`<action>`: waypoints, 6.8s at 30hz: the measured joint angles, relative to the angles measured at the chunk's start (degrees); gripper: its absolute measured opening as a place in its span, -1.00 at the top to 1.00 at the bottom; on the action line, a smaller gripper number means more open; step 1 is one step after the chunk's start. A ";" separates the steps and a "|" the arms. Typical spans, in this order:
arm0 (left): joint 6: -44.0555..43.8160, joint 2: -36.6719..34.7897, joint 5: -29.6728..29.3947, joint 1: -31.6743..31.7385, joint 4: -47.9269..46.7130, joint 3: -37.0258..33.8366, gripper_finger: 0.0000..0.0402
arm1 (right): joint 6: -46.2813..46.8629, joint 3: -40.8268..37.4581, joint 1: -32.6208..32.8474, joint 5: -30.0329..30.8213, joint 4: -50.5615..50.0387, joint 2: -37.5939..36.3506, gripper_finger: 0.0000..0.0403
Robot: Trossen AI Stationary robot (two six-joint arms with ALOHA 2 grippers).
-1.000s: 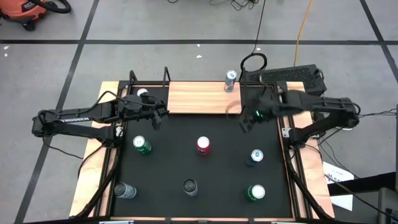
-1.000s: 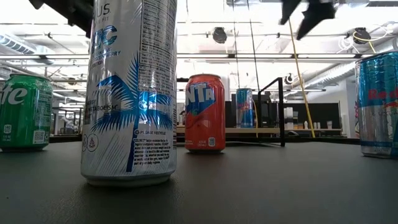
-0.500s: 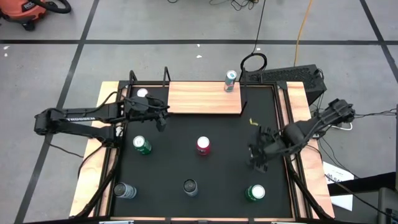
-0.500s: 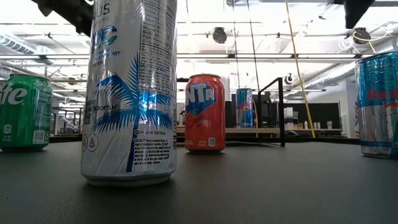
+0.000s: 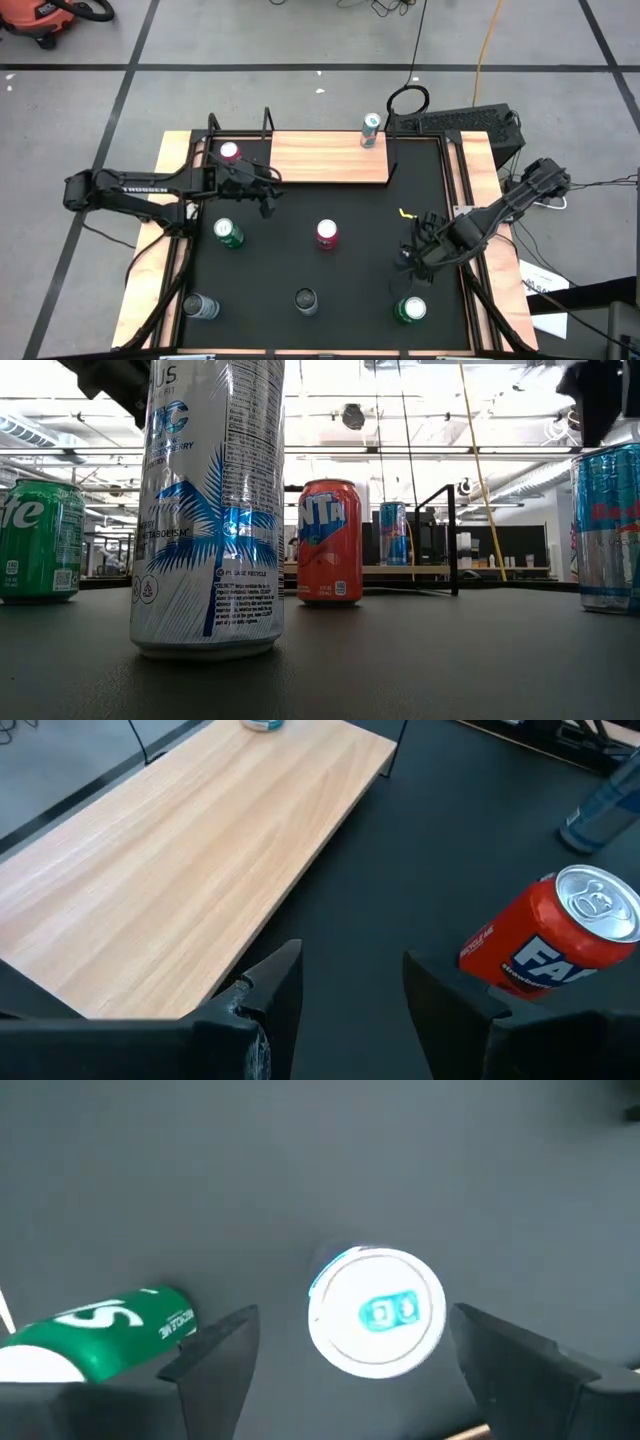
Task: Place canned beverage on shelf
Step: Put the blue soda can on the shelf aligned with the other blue soda can, then put the bottom red soda can on the shelf
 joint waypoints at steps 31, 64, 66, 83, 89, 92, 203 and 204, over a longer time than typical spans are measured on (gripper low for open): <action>-3.04 0.04 0.01 0.00 0.09 0.00 0.14 | 0.85 -4.10 -6.47 1.15 4.90 -2.59 -0.12; -1.51 0.04 0.09 0.24 0.02 0.00 0.14 | -47.19 26.95 -61.58 -3.19 6.25 24.07 -0.16; -1.52 0.04 -0.24 0.24 0.04 0.00 0.14 | -48.04 26.95 -62.39 -3.05 6.51 25.42 -0.17; -2.95 0.03 -2.15 0.24 -0.10 0.00 0.14 | -50.16 27.06 -66.97 -8.38 9.62 26.47 -0.22; -2.98 0.02 -2.79 0.55 -0.07 0.00 0.14 | -50.38 26.91 -66.91 -9.20 9.72 26.51 -0.37; -2.99 0.03 -3.82 0.55 -0.04 0.00 0.14 | -50.34 26.88 -66.90 -9.22 10.04 26.28 -0.46; 18.35 32.63 18.26 -7.41 18.14 14.10 -0.27 | 8.53 7.69 -9.50 18.26 32.19 13.28 -0.61; 18.21 32.09 17.13 -7.30 17.35 14.33 -0.27 | 8.09 7.69 -9.61 18.26 32.73 13.03 -0.61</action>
